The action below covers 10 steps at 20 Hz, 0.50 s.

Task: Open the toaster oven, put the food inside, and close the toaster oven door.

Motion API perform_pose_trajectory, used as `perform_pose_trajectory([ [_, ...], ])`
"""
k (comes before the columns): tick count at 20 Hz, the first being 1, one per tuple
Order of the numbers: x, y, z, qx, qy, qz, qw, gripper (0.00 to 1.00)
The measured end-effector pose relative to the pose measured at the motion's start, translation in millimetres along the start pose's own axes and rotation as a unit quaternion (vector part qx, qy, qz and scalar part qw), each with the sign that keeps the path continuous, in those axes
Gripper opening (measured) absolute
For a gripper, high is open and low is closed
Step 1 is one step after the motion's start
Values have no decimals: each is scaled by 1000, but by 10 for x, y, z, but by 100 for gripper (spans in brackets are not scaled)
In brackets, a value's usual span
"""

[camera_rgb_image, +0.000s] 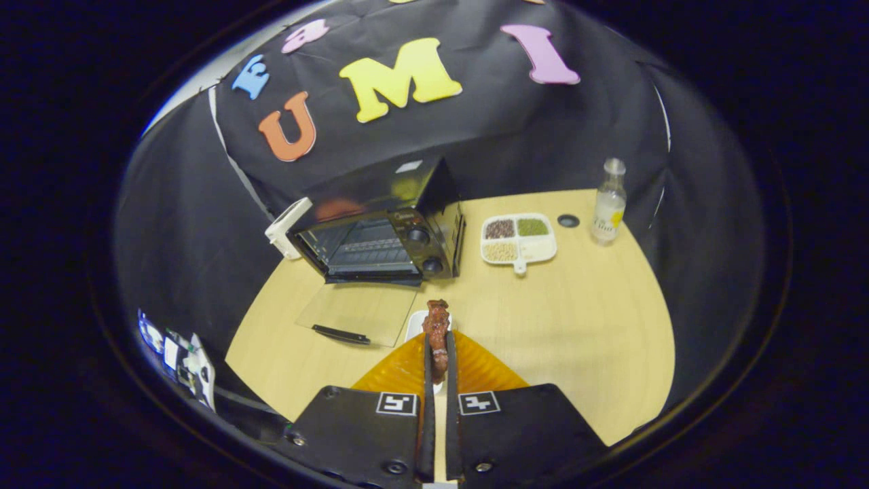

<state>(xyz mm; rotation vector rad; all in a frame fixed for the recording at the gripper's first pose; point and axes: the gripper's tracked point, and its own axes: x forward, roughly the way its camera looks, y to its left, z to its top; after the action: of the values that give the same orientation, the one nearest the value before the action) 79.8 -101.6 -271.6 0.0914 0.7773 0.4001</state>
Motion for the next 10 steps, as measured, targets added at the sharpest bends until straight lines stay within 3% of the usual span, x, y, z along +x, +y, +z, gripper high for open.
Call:
perform_pose_trajectory([
  [10,-297,910,219,-91,-92,-27,991,9],
])
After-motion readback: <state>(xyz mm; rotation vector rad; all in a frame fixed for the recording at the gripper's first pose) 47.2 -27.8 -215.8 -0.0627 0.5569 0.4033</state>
